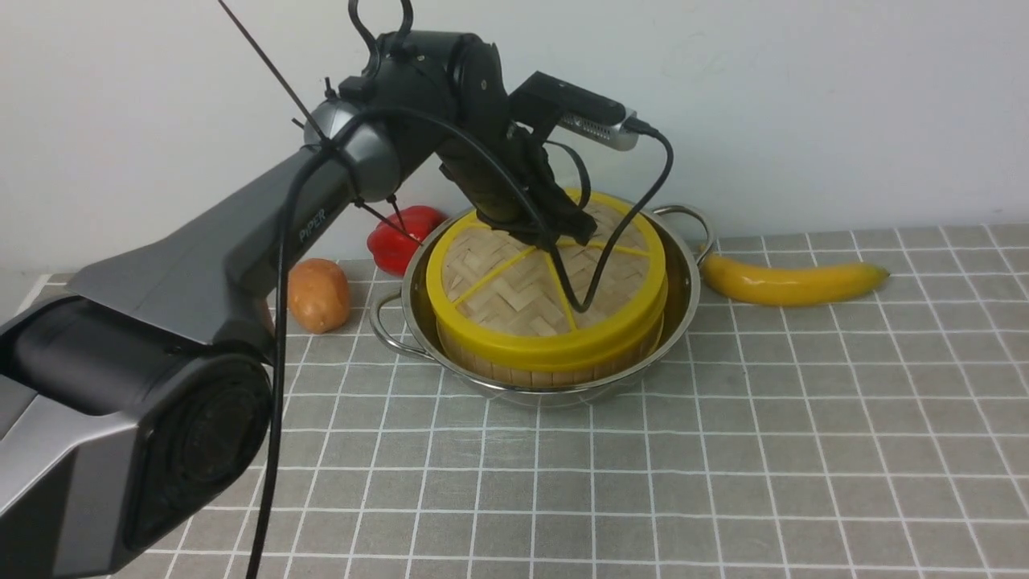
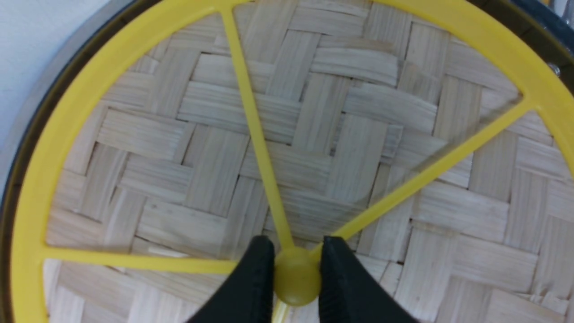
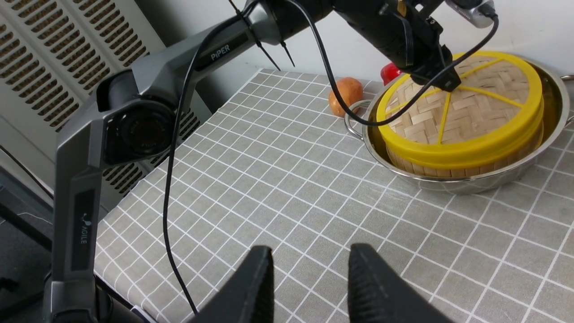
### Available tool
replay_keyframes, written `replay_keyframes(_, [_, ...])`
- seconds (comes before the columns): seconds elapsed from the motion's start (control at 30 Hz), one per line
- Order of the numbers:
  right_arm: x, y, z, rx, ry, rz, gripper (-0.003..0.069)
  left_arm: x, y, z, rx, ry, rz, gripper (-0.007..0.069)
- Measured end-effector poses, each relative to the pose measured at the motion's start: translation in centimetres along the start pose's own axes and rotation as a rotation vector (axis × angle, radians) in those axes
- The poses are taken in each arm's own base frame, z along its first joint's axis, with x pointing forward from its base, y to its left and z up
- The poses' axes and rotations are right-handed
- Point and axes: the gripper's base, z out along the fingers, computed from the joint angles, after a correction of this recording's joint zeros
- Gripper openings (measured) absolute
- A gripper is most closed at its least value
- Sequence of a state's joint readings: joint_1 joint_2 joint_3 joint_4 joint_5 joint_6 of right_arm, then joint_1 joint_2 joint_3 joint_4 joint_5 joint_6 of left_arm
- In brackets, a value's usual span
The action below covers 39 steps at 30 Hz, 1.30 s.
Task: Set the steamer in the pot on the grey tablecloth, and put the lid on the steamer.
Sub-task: 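Place the yellow bamboo steamer lid onto the steamer in the pot with the left gripper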
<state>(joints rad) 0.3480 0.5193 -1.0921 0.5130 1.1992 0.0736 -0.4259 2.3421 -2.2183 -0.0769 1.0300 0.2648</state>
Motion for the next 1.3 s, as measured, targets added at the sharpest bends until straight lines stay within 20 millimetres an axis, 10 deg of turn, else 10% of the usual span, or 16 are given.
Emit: replay_keyframes(1.3, [0.0,0.0,0.0,0.0,-0.003,0.0,0.0252,0.0,-0.1,0.2,-0.005,-0.004,0.002,0.0116])
